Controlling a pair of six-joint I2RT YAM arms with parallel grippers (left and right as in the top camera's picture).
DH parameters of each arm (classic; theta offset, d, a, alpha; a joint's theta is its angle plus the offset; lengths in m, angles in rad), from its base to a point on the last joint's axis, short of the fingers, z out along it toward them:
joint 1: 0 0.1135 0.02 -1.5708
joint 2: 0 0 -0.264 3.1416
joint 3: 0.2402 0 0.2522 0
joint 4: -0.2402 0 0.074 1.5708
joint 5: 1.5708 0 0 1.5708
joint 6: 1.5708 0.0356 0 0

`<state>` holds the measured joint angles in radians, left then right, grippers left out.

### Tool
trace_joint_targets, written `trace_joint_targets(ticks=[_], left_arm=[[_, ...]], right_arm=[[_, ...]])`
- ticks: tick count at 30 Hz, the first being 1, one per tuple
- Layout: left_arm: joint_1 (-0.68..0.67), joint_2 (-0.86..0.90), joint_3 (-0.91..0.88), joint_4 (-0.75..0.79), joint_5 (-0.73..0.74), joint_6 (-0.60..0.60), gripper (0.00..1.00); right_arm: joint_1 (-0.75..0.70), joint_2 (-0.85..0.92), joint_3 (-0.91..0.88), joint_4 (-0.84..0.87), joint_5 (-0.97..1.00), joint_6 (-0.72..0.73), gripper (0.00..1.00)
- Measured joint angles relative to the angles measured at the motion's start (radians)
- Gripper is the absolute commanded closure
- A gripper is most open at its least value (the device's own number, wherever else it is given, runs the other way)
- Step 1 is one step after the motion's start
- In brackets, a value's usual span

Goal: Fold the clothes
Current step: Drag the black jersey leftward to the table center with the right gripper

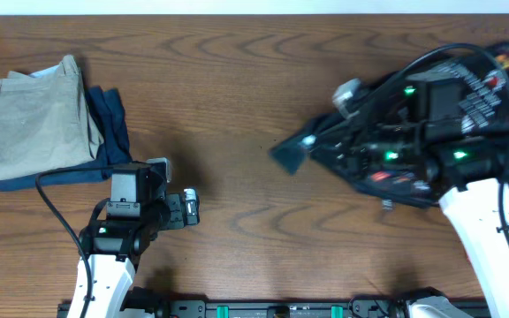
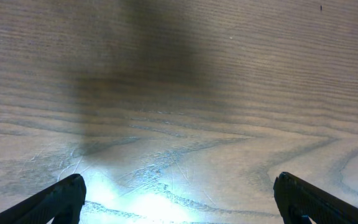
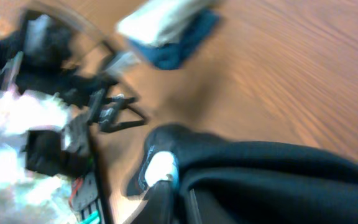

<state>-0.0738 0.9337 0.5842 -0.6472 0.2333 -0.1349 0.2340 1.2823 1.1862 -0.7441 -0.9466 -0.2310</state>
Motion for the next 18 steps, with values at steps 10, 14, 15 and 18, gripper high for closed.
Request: trace_joint_targets(ticks=[10,14,15,18], left_arm=[[0.000,0.000,0.000,0.014,0.000,0.000,0.02],[0.000,0.000,0.000,0.028,0.024,0.000,0.02],[0.000,0.000,0.000,0.031,0.040,0.000,0.03],[0.000,0.001,0.000,0.052,0.105,-0.001,0.02]], right_arm=[[0.134,0.006,0.000,-0.021,0.404,0.124,0.01],[0.127,0.008,0.000,-0.085,0.641,0.236,0.01],[0.121,0.008,0.000,-0.103,0.697,0.264,0.01],[0.090,0.010,0.000,-0.158,0.822,0.327,0.01]])
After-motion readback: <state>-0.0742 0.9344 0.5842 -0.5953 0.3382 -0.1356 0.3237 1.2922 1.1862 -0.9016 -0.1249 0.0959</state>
